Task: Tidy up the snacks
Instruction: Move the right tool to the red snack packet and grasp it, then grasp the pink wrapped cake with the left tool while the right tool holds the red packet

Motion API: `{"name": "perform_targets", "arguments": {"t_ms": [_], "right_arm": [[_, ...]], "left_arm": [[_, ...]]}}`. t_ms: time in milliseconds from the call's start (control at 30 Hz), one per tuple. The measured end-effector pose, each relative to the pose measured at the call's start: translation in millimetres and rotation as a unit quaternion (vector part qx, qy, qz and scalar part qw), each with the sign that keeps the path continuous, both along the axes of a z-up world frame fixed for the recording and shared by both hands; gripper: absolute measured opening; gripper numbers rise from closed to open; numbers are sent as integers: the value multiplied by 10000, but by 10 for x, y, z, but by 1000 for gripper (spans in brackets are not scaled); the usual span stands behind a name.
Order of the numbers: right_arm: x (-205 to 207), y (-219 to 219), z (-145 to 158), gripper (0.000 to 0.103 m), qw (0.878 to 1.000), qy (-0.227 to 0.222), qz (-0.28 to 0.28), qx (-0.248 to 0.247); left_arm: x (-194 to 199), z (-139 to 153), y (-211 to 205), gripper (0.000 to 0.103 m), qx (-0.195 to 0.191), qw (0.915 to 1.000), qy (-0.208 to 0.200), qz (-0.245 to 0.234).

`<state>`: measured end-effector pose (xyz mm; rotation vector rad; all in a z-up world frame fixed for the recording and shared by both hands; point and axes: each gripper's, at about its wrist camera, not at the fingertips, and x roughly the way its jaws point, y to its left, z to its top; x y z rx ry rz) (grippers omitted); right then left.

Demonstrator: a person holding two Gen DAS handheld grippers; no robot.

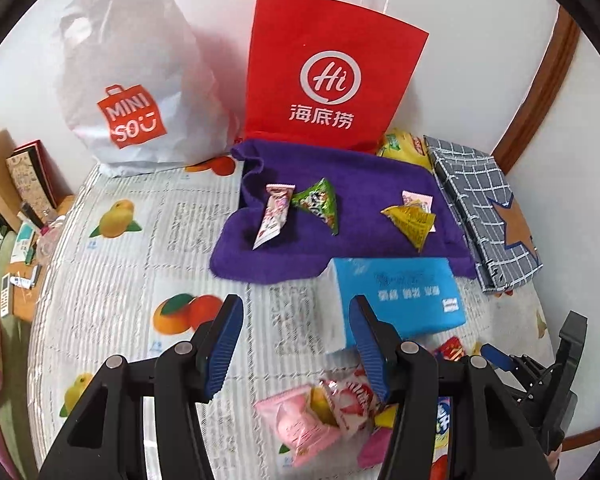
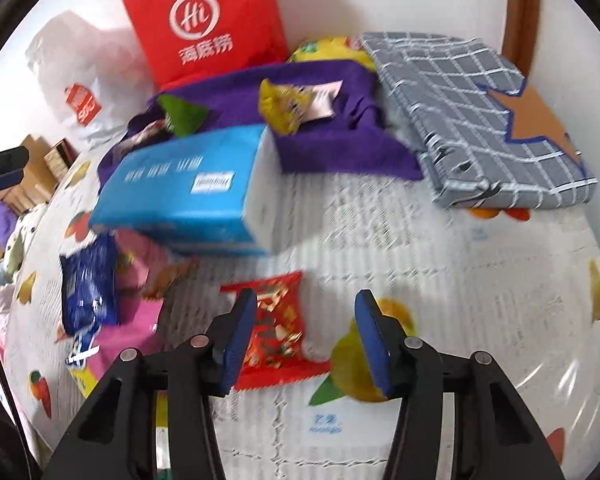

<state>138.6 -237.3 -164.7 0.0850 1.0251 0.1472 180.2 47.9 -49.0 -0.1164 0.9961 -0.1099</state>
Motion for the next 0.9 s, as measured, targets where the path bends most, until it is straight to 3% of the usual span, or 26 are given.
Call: {"name": "perform_targets", "arguments": {"t_ms": [267, 400, 600, 900], "right_arm": [[-22, 201, -192, 52, 9991, 113, 329, -256], [-81, 222, -190, 40, 9978, -169, 360, -528], [-160, -61, -212, 39, 9992, -195, -88, -341], [-261, -49, -265, 40, 9960, -620, -395, -513]], "left_arm": [[-89, -70, 125, 55, 46, 9998, 96, 185], [-118, -156, 157, 55, 67, 9996, 189, 216], [-181, -399, 162, 55, 127, 9989, 431, 157], [-341, -914, 182, 55, -20, 9947, 997, 239]]}}
